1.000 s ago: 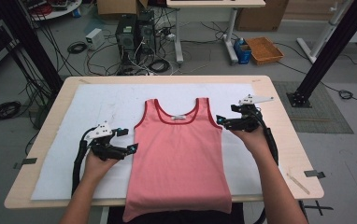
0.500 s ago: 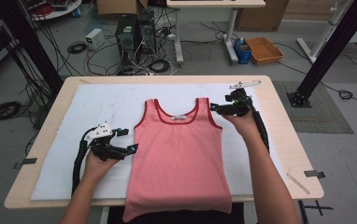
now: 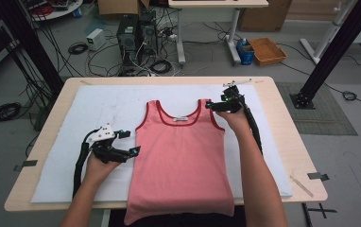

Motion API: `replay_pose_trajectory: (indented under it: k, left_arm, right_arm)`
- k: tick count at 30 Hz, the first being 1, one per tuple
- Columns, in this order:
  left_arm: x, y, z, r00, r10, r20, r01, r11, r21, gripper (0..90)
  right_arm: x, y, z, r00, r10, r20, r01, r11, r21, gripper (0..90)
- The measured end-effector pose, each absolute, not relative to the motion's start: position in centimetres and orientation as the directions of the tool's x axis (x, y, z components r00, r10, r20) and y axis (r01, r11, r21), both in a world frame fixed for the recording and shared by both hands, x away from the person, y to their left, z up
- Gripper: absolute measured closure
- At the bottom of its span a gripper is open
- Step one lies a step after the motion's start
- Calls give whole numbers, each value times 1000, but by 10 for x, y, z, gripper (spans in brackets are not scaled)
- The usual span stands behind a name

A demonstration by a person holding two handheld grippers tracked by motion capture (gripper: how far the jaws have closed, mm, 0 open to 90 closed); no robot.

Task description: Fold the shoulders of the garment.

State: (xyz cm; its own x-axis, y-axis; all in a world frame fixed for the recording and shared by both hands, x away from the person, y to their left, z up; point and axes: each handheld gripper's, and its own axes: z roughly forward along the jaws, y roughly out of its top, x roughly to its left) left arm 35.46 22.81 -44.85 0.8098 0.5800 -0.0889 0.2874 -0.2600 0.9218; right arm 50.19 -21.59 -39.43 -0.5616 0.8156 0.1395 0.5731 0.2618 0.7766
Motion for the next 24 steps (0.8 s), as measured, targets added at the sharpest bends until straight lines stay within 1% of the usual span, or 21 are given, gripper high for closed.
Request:
replay_pose_trajectory:
  k: [13, 21, 24]
  left_arm:
    - [354, 227, -449, 809, 582, -87, 287, -261, 921, 179]
    - [355, 228, -449, 807, 583, -93, 291, -255, 922, 179]
    - [355, 228, -449, 807, 583, -95, 293, -255, 921, 179]
  right_arm:
    - [532, -196, -408, -545, 830, 121, 618, 300, 727, 165]
    - [540, -189, -420, -527, 841, 121, 630, 291, 720, 165]
    - [543, -185, -426, -524, 846, 100, 634, 309, 709, 166]
